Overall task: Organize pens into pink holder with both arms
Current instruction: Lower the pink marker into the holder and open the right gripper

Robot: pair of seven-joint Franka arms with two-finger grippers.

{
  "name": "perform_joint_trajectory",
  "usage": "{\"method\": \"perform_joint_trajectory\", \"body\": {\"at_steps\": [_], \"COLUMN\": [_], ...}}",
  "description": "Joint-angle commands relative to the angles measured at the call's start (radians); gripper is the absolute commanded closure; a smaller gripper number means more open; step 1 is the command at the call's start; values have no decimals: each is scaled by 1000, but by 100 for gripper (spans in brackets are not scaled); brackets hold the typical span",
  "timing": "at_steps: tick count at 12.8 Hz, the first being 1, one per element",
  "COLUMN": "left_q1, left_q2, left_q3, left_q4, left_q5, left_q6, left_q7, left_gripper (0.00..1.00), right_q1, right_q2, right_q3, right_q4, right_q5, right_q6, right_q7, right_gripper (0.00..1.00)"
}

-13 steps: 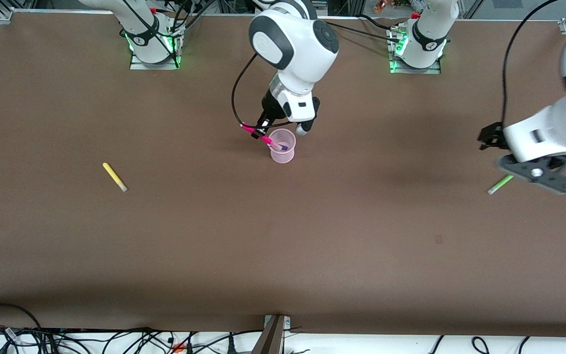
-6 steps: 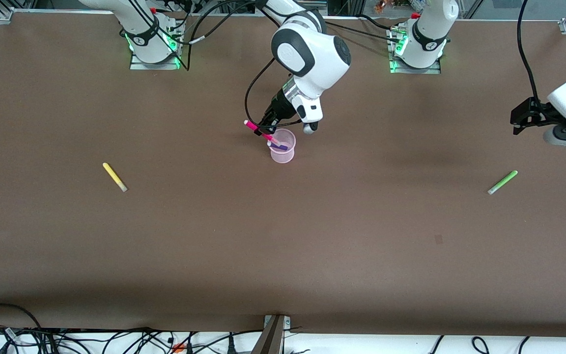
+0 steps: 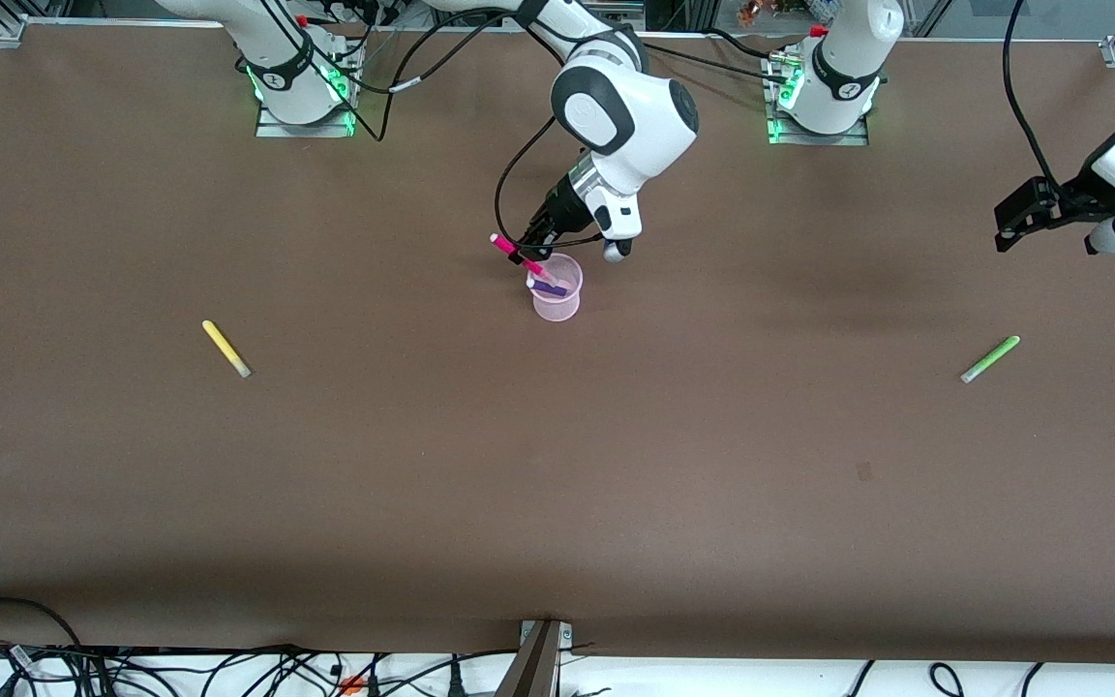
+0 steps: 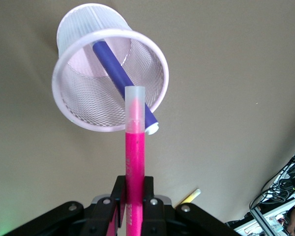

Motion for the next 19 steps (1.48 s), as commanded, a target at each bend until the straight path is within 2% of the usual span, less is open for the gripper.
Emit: {"method": "perform_joint_trajectory", "body": {"at_steps": [1, 3, 7, 11, 12, 13, 16, 19], "left_q1": [-22, -26, -37, -39, -39, -37, -34, -26], "left_q2": [7, 49, 51, 51, 51, 51, 43, 44], "left_q3": [19, 18, 15, 13, 15, 15, 13, 16], "left_q4": [25, 82, 87, 90, 90, 90, 90, 91], "left_q5": [-13, -13, -13, -15, -15, -15, -29, -52], "left_q6": [-30, -95, -98, -100, -100, -101, -159, -158], "left_q7": [-15, -14, -17, -12, -10, -7, -6, -6], "left_gripper": [0, 0, 0, 0, 0, 0, 0, 0], "right_q1": [13, 13, 13, 11, 11, 13, 10, 1], "right_q2": [7, 8, 54, 54, 54, 53, 45, 25], "right_q3": [-13, -13, -18, -18, -18, -18, -19, -25], "right_q4": [15, 15, 20, 21, 23, 25, 63, 95], "right_q5": [-18, -18, -32, -32, -32, -32, -31, -23], "right_q6": [0, 26, 66, 73, 73, 72, 57, -2], "right_q7": [37, 57, 70, 80, 83, 83, 79, 67], "right_gripper": [100, 100, 100, 100, 78, 35, 16, 15]}}
